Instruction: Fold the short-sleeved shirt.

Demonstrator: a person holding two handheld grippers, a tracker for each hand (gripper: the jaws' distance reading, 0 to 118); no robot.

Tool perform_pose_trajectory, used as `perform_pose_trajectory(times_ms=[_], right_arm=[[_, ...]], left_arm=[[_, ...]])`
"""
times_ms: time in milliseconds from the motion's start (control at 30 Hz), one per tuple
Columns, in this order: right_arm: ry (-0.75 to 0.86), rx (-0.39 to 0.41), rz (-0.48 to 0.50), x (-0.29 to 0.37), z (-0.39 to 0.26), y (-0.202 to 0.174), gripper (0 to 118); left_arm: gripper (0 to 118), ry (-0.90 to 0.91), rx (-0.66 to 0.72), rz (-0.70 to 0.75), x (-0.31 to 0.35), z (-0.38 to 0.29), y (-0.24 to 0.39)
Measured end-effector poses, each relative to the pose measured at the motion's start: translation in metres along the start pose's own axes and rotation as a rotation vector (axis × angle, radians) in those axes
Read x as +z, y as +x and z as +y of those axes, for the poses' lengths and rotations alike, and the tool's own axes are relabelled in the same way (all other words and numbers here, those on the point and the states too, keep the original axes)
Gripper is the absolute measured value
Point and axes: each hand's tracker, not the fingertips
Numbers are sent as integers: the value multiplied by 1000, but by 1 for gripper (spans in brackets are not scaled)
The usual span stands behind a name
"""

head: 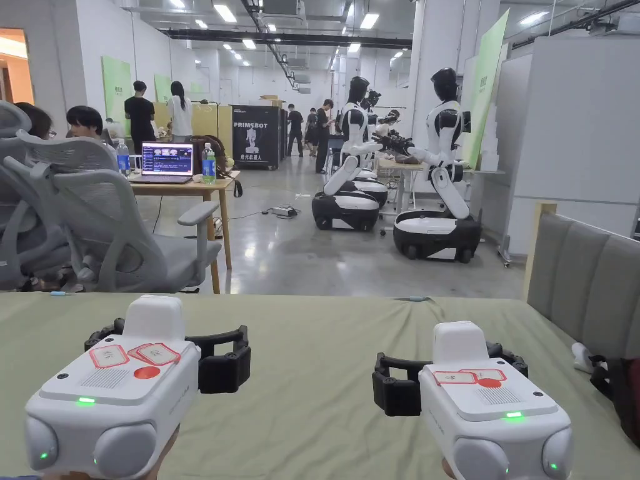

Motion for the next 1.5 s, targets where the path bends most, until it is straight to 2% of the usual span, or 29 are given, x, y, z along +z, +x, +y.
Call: perform_pose_trajectory(times_ms=[267, 467, 833, 1067, 1167, 1333, 1500], right_arm=[[-35, -117, -10, -6, 0, 0, 118], [-39, -99, 16, -8, -3, -3, 118], [-55, -166, -74, -5, 5, -1, 118], [10, -152, -108, 8, 12, -8, 118], [14, -136, -100, 10, 15, -10, 118], [10, -177, -75, 11, 18, -9, 118], [11, -185, -52, 13, 18, -10, 118]], left_arm=[[118, 8, 9, 9, 1, -5, -3], [118, -9, 7, 11, -1, -9, -5], [118, -26, 26, 1, -2, -14, -6], [118, -39, 38, 8, -3, -16, -9], [118, -39, 32, 11, -3, -16, -9], [118, -36, 34, 11, -2, -15, -10], [118, -34, 29, 18, -1, -14, -11]])
